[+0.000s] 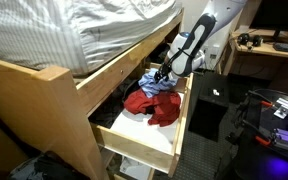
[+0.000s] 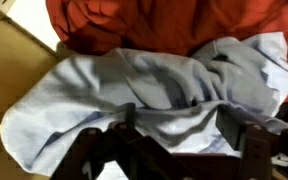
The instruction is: Take the blue shirt out of the top left drawer and put it on the bed
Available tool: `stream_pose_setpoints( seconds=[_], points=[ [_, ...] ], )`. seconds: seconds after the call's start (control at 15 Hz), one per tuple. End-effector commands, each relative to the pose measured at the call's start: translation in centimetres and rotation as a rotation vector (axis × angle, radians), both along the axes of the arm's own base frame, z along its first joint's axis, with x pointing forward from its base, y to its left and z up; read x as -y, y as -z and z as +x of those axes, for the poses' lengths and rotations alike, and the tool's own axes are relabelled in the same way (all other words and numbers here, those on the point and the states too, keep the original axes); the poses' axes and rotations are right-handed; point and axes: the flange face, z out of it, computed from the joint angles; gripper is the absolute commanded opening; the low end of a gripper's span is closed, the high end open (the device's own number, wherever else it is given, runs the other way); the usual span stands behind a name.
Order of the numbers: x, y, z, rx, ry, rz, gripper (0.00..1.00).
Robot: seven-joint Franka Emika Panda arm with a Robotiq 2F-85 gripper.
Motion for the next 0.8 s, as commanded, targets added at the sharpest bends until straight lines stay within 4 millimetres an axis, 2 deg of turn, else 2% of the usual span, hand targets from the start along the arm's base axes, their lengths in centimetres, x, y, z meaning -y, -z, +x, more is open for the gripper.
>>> stream_pose_setpoints(
  seconds=[0.0, 0.4, 0.47, 0.53, 0.67, 0.73],
  points=[
    [0.7, 1.8, 0.8, -0.019, 0.05, 0.028, 0.53],
    [1.7, 2.3, 1.3, -0.056, 0.123, 0.031, 0.11],
    [2.2, 1.8, 1.4, -0.071, 0.145, 0.032, 0.03],
    [2.6, 1.2, 1.5, -0.087, 0.179, 0.021, 0.01],
    [3.9, -1.3, 1.6, -0.128, 0.256, -0.018, 0.0],
    [4.6, -3.3, 1.5, -0.135, 0.302, -0.059, 0.0]
  ],
)
